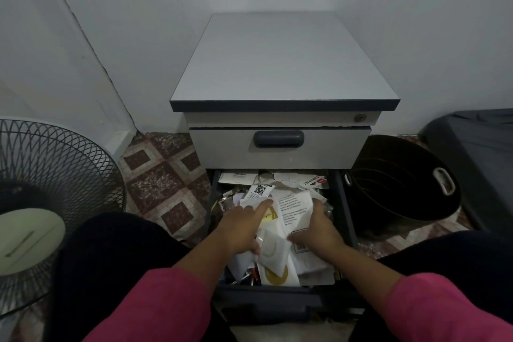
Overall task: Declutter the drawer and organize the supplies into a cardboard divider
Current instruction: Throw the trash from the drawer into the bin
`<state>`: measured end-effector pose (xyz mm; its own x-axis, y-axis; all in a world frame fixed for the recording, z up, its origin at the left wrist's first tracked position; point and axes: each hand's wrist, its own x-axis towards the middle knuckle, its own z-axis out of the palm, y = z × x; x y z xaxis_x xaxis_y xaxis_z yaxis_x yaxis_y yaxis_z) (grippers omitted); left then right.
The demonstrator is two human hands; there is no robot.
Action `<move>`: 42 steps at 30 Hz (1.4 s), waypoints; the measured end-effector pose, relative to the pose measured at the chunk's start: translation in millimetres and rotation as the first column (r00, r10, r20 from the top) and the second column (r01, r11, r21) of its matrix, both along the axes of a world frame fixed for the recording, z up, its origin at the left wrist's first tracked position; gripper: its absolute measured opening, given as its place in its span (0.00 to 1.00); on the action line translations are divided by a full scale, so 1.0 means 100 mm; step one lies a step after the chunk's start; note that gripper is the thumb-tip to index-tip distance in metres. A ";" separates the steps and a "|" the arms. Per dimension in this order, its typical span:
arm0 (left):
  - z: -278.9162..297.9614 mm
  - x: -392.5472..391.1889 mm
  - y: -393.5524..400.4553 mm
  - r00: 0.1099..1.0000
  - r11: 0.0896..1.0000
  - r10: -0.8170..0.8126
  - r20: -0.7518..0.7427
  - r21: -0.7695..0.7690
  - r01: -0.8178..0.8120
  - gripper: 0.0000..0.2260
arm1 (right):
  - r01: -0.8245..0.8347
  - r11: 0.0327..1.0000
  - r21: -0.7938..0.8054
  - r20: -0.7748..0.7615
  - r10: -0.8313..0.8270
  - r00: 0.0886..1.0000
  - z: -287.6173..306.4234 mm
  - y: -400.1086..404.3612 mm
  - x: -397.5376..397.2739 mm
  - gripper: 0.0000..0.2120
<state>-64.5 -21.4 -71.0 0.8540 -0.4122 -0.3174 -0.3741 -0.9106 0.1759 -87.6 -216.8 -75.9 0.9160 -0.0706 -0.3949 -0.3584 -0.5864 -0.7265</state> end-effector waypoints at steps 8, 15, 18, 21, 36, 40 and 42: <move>0.06 0.11 0.03 0.975 0.966 0.181 -0.127 -0.165 -0.201 0.19 | 0.120 0.989 0.090 -0.003 -0.120 0.993 0.08 -0.13 0.16 0.31; 0.05 0.10 0.01 0.949 0.924 0.210 -0.235 -0.270 -0.272 0.21 | 0.101 0.989 0.112 0.014 -0.103 0.995 -0.02 -0.02 0.12 0.36; 0.05 0.09 0.02 0.945 0.914 0.200 -0.259 -0.297 -0.275 0.19 | 0.081 0.992 0.101 0.044 -0.086 0.995 -0.03 0.01 0.12 0.38; 0.04 0.10 0.02 0.941 0.907 0.199 -0.273 -0.311 -0.282 0.16 | 0.091 0.984 0.151 0.061 -0.101 0.993 -0.02 0.03 0.12 0.37; 0.19 0.06 -0.03 0.781 0.856 0.130 -0.611 -0.328 -0.400 0.24 | 0.045 0.987 0.152 0.051 -0.053 0.997 -0.01 0.07 0.10 0.38; 0.12 0.06 0.00 0.823 0.885 0.108 -0.558 -0.323 -0.335 0.23 | -0.006 1.000 0.025 0.074 0.004 0.997 0.01 0.13 0.05 0.40; 0.08 0.06 0.00 0.861 0.906 0.103 -0.498 -0.310 -0.288 0.20 | 0.013 0.995 0.097 0.065 -0.019 0.998 0.00 0.16 0.04 0.38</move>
